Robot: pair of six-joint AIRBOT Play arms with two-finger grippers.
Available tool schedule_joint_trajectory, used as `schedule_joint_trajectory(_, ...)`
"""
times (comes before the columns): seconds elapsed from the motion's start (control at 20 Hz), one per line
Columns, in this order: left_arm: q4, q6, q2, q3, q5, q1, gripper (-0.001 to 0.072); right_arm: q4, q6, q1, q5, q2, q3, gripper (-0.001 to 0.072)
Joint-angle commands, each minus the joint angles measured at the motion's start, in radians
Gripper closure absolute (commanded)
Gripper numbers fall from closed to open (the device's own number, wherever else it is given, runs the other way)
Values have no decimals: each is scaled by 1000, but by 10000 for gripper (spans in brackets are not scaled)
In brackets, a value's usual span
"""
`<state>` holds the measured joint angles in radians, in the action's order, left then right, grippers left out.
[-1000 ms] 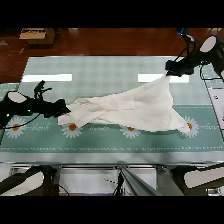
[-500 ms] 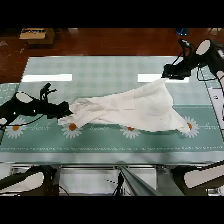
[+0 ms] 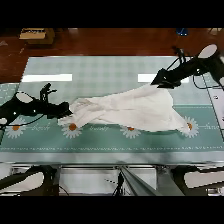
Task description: Fold the shirts.
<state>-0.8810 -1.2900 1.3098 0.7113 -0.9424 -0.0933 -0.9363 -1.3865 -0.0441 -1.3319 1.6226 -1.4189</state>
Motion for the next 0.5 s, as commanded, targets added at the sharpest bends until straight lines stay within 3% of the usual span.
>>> schedule_joint_trajectory(0.0, 0, 15, 1, 1, -8, 0, 678, 116, 29, 64, 79, -5, 140, 219)
schedule_joint_trajectory(0.2, 0, 15, 1, 1, -16, 0, 678, 115, 36, 154, 257, 0, 214, 219)
schedule_joint_trajectory(0.45, 0, 15, 1, 1, -19, 0, 678, 118, 11, 189, 285, 60, 214, 219)
